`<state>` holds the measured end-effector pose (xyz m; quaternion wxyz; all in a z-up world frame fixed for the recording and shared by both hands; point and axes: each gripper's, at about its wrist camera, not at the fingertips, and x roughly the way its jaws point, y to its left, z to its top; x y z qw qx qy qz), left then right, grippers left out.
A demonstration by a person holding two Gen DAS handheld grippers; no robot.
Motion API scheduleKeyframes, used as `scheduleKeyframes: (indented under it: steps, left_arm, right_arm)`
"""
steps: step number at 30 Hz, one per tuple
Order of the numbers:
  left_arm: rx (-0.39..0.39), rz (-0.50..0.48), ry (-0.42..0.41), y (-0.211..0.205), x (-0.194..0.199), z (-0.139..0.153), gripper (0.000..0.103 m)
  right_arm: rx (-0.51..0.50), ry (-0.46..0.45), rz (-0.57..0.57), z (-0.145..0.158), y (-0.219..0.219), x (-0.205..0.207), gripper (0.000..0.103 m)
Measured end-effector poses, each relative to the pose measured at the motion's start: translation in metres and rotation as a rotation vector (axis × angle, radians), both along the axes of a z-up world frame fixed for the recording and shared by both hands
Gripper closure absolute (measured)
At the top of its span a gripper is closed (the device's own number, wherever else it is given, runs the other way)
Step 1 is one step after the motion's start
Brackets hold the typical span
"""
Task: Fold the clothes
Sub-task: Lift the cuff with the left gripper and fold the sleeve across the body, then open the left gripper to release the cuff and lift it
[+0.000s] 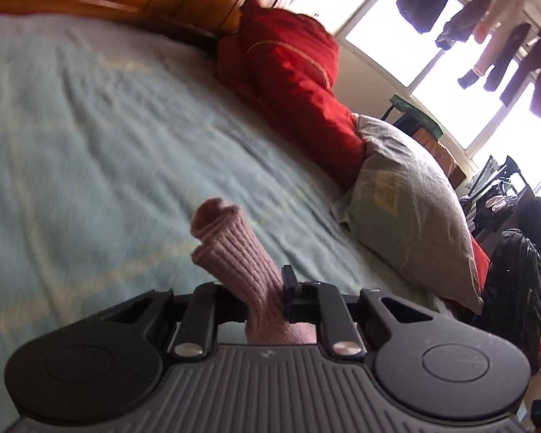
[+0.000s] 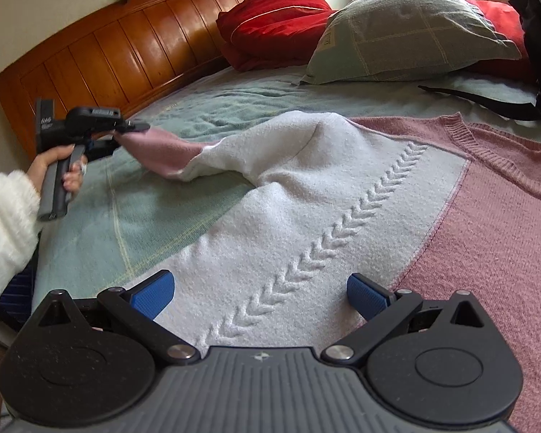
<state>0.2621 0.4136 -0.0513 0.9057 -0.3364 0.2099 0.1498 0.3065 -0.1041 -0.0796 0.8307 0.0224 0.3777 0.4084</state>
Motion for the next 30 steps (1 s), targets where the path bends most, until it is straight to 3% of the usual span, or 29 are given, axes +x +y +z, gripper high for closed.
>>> scheduleKeyframes:
  steps: [8, 14, 23, 26, 30]
  left_arm:
    - [0.12, 0.022, -0.062, 0.015, 0.023, 0.046, 0.09]
    - [0.205, 0.009, -0.104, 0.017, 0.034, 0.068, 0.097]
    - [0.256, 0.184, 0.088, 0.03, 0.035, 0.053, 0.096]
    - [0.29, 0.184, 0.131, 0.029, 0.033, 0.055, 0.093]
    - [0.259, 0.104, 0.153, 0.014, 0.039, 0.058, 0.076]
  right_arm:
    - [0.014, -0.006, 0.003, -0.001, -0.001, 0.0, 0.0]
    - [0.015, -0.008, 0.002, -0.002, 0.0, 0.0, 0.0]
    - [0.01, -0.017, 0.006, -0.002, 0.0, -0.001, 0.0]
    - [0.011, -0.016, 0.005, -0.002, 0.0, -0.001, 0.0]
    - [0.012, -0.016, 0.004, -0.002, 0.0, -0.001, 0.0]
